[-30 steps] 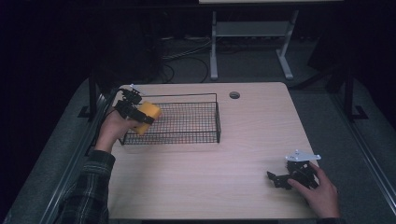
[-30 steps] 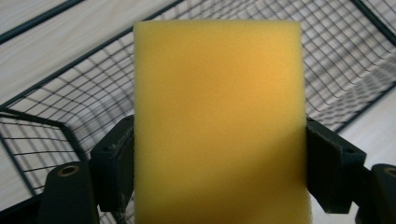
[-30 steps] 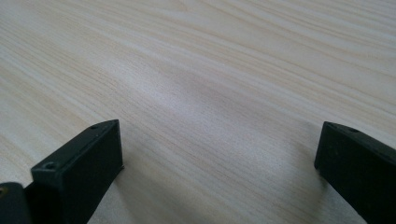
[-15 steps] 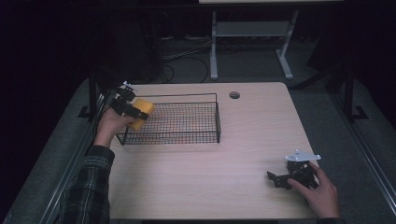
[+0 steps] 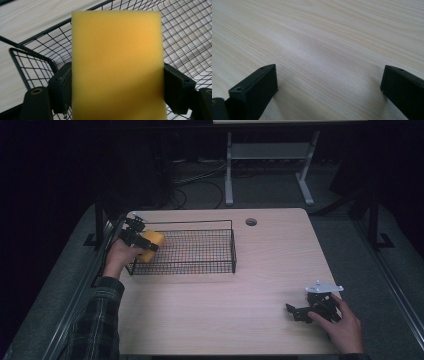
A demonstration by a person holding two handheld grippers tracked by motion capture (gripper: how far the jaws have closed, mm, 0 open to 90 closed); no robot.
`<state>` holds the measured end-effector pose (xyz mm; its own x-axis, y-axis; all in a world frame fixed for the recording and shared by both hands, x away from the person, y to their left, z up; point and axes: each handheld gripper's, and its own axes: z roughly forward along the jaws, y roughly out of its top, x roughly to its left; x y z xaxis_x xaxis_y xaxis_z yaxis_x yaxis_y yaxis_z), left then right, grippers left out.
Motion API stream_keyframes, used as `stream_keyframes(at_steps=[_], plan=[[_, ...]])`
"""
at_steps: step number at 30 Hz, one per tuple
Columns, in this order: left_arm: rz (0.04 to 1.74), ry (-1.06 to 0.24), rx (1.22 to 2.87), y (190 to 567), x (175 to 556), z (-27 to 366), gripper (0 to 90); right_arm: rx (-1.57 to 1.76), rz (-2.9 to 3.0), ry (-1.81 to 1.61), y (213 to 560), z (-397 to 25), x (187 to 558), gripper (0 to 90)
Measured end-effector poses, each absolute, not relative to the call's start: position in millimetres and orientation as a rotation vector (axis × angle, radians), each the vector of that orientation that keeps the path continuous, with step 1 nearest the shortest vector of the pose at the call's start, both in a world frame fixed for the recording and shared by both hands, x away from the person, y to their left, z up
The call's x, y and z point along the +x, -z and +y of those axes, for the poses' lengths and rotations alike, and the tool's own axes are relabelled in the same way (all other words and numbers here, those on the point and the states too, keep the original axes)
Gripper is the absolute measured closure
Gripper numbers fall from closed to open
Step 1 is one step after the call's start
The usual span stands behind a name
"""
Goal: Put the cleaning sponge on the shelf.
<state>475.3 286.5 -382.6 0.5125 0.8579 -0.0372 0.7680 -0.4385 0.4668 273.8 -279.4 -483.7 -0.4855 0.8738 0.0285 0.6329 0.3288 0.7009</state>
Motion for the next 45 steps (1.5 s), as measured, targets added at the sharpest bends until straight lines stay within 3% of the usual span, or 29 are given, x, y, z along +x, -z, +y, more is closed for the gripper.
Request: stream_keyframes(at_steps=[21,45], plan=[[1.347,-0.230,2.363,404,477,284,22.3,1.339,2.245,-0.941,484,-279,274,0.2],[1.332,-0.238,2.361,400,475,285,18.5,1.339,2.245,-0.940,484,-279,274,0.2]])
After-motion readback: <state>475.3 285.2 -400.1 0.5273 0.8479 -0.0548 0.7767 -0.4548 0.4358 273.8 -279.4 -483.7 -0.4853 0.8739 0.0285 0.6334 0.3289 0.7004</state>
